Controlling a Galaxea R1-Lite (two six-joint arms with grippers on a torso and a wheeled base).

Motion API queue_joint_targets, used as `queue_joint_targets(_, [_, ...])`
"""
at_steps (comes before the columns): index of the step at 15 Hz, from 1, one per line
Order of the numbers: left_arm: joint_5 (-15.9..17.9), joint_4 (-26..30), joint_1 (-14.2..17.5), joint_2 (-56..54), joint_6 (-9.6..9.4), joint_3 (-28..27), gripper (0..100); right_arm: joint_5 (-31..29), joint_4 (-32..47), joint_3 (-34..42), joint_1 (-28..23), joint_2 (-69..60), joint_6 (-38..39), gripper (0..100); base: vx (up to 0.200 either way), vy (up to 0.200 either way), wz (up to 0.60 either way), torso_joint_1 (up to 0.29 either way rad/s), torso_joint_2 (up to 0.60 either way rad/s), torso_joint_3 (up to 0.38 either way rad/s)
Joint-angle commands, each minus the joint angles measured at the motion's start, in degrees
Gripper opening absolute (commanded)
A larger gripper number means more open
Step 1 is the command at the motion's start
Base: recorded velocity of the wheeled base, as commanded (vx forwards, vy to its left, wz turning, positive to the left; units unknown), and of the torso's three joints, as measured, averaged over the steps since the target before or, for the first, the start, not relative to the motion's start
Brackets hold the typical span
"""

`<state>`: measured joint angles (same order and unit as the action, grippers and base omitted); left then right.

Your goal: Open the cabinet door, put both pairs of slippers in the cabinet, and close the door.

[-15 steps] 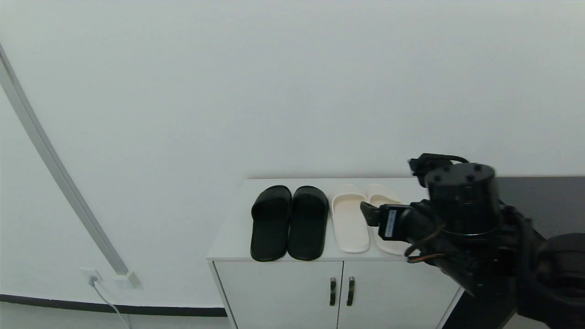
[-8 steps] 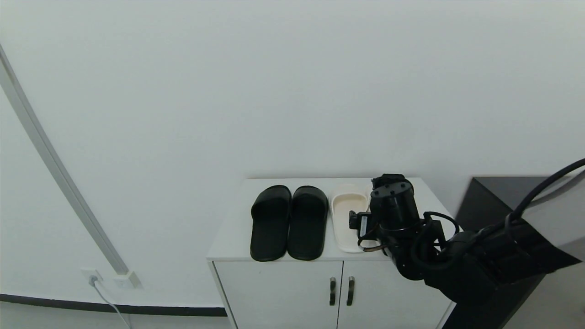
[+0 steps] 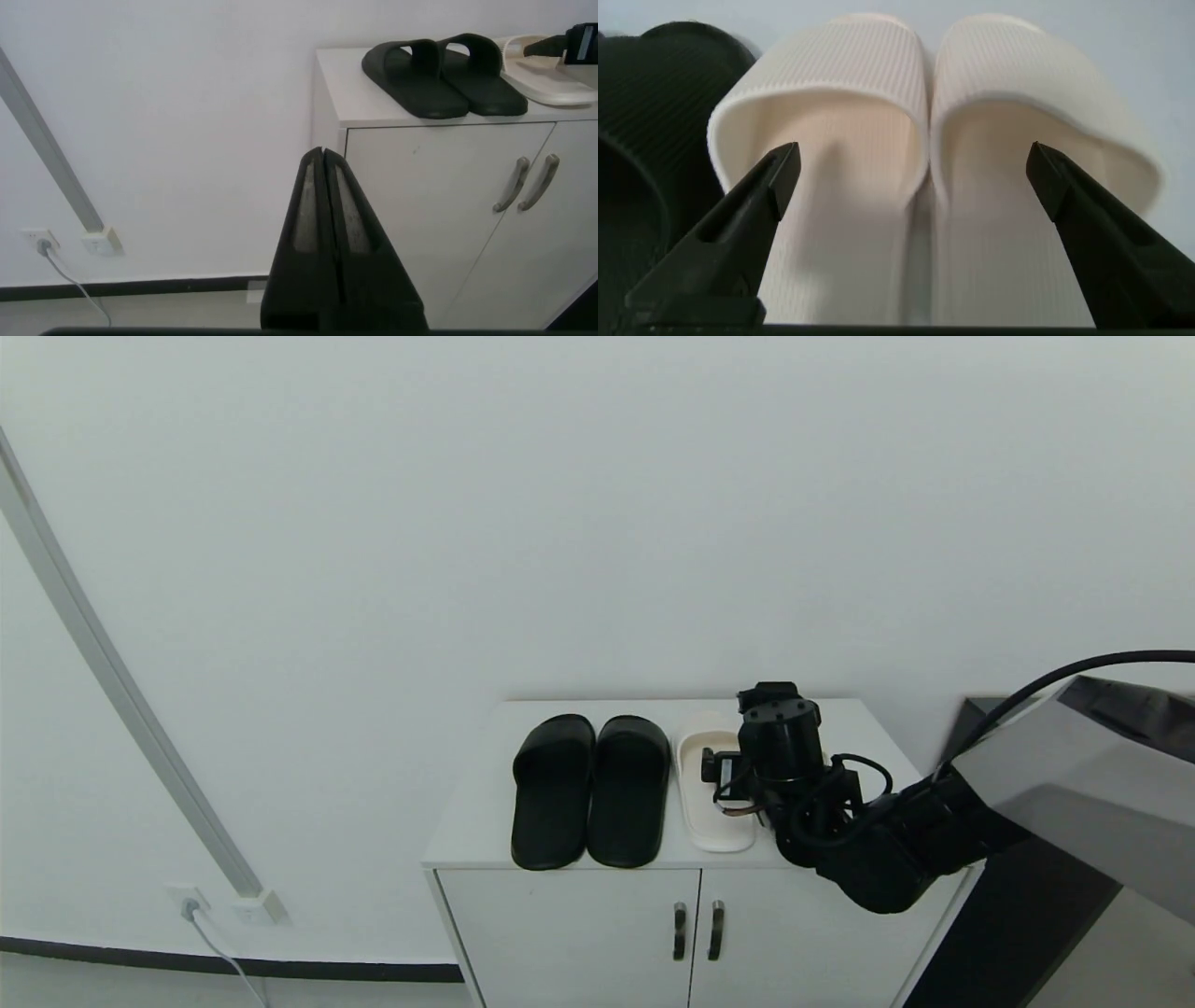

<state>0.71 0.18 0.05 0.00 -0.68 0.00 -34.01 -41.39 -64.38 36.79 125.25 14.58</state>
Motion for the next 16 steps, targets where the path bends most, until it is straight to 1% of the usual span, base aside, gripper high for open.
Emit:
queue_joint_targets(1, [0.0, -0.01, 0.04, 0.09, -0.02, 0.0, 0, 0.09, 0.08, -2.86, -1.11, 2.81, -0.17, 100, 0.0, 0.0, 0.0, 0.0, 0.0, 0.0])
queue_joint_targets(4, [0.0, -0.01, 0.04, 0.09, -0.02, -0.09, 0, 1.05, 0.25, -6.2, -2.16, 5.1, -0.17, 100, 0.0, 0.0, 0.0, 0.0, 0.0, 0.0])
queue_joint_targets(5, [0.0, -0.01, 0.04, 0.09, -0.02, 0.0, 0, 1.49, 1.22, -7.16, -2.6, 5.27, -0.17, 0, 0.0, 0.0, 0.0, 0.0, 0.0, 0.0])
queue_joint_targets(8, [0.0, -0.01, 0.04, 0.09, -0.02, 0.0, 0, 1.58, 3.15, -9.19, -3.13, 5.71, -0.17, 0, 0.0, 0.0, 0.0, 0.0, 0.0, 0.0])
queue_joint_targets(12, [0.0, -0.09, 0.04, 0.09, 0.07, 0.0, 0, 1.4, 3.42, -7.96, -3.13, 3.6, -0.52, 0, 0.0, 0.0, 0.0, 0.0, 0.0, 0.0])
queue_joint_targets(13, [-0.09, -0.09, 0.04, 0.09, -0.02, 0.0, 0, 1.32, 3.15, -6.81, -3.13, 2.46, -1.04, 0, 0.0, 0.0, 0.0, 0.0, 0.0, 0.0])
queue_joint_targets(14, [0.08, -0.09, 0.04, 0.0, -0.55, 0.0, 0, 1.32, 3.07, -3.82, -2.87, -1.06, -1.75, 0, 0.0, 0.0, 0.0, 0.0, 0.0, 0.0])
queue_joint_targets(16, [0.08, -0.09, 0.04, 0.09, -0.64, 0.0, 0, 1.4, 3.07, 1.8, -1.2, -7.56, -1.75, 0, 0.0, 0.0, 0.0, 0.0, 0.0, 0.0])
